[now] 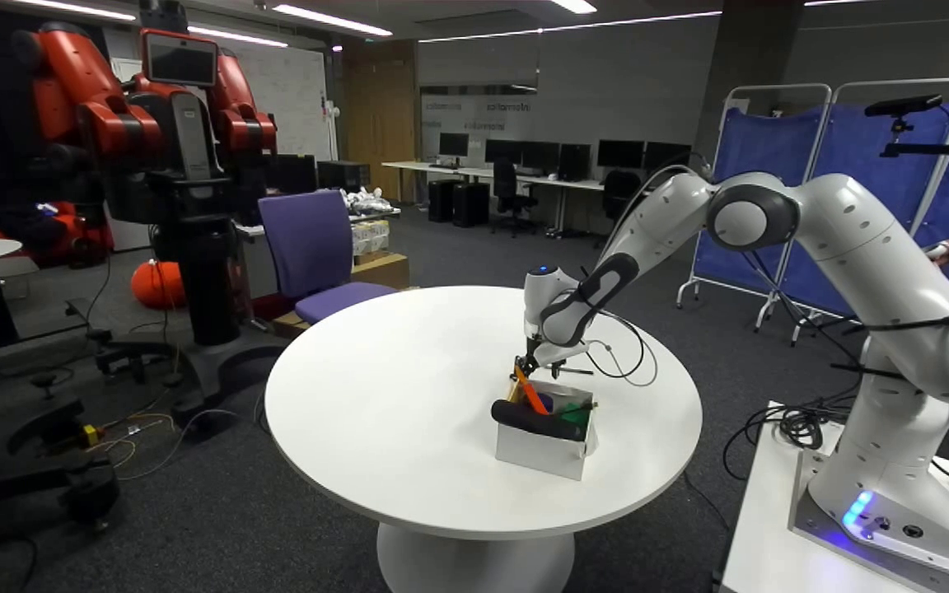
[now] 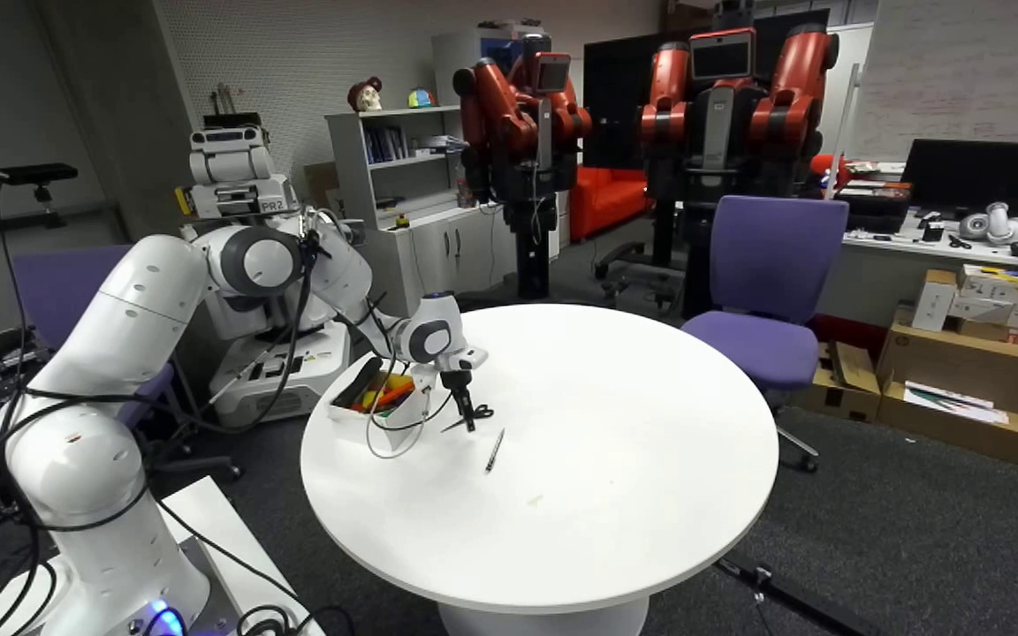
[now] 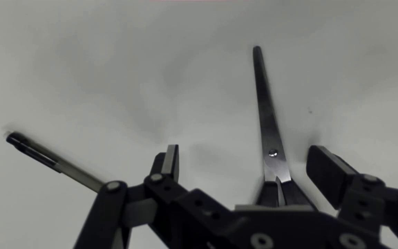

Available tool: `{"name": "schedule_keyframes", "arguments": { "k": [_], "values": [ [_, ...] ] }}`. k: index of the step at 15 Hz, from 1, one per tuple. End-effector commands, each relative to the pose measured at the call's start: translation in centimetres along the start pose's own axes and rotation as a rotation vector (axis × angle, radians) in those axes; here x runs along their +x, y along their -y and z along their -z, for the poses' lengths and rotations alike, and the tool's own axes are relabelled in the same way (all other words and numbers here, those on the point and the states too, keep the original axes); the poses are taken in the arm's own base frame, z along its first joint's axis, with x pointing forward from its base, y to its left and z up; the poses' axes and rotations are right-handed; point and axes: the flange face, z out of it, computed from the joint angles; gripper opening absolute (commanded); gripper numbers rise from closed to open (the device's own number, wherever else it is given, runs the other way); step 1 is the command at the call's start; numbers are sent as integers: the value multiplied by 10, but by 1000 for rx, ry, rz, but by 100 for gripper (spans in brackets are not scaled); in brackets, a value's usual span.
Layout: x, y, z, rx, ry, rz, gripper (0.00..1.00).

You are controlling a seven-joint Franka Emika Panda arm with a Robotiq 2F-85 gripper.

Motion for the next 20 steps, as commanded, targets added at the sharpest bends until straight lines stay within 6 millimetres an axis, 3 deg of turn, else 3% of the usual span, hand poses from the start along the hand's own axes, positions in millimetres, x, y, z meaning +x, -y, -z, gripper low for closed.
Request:
{"name": "schedule_keyframes", "arguments": {
  "k": [1, 10, 11, 14, 20],
  "values": [
    [11, -1, -4, 27, -14, 5, 74],
    [17, -1, 3, 51, -13, -20, 5],
    [17, -1, 5, 53, -9, -20, 1],
    [16, -3, 15, 53, 2, -19, 4],
    [10, -9, 74, 56, -6, -19, 0]
  ]
}}
